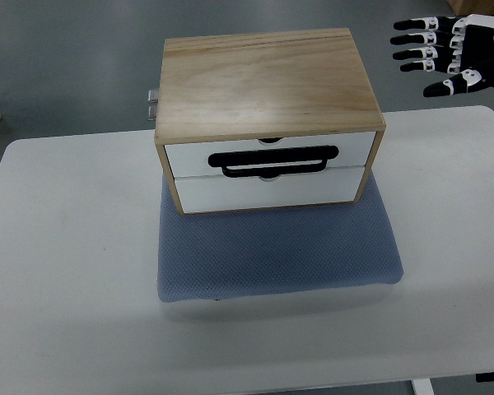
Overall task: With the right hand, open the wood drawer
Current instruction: 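Raise the right hand and swing it over the cabinet top, then lower the right hand and hook fingers around the upper drawer's black handle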
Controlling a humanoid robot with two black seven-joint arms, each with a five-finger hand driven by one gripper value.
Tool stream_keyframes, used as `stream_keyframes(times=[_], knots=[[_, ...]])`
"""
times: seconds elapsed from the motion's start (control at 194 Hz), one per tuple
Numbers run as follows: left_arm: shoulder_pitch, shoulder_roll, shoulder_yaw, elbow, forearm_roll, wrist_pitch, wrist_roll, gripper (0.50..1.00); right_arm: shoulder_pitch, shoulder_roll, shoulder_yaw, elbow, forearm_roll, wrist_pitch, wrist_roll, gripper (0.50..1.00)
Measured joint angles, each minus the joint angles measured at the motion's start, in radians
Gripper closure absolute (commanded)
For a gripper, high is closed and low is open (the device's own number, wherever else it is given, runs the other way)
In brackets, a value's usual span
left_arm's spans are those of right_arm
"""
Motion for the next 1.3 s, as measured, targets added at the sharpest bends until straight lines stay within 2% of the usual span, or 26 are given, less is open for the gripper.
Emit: stream_keyframes(times=[0.155,0.413,0.743,1.042,1.3], knots=[[0.000,0.000,0.000,0.000,0.000,0.000,0.000,0.500,0.004,0.067,0.034,0.100,-0.067,0.000,-0.002,0.548],[0.000,0.000,0.000,0.000,0.000,0.000,0.000,0.500,0.000,0.198,0.039,0.111,-0.222,0.000,-0.003,0.548],[0.000,0.000,0.000,0.000,0.000,0.000,0.000,0.500,-0.028,0.295,0.038,0.056,-0.351,0.000,-0.026,0.548],[0.000,0.000,0.000,0.000,0.000,0.000,0.000,0.500,-0.058,0.339,0.037,-0.040,-0.362,0.000,-0.031,0.548],[0.000,0.000,0.000,0.000,0.000,0.000,0.000,0.500,-0.075,0.354,0.035,-0.065,-0.367,0.000,-0.032,0.548]])
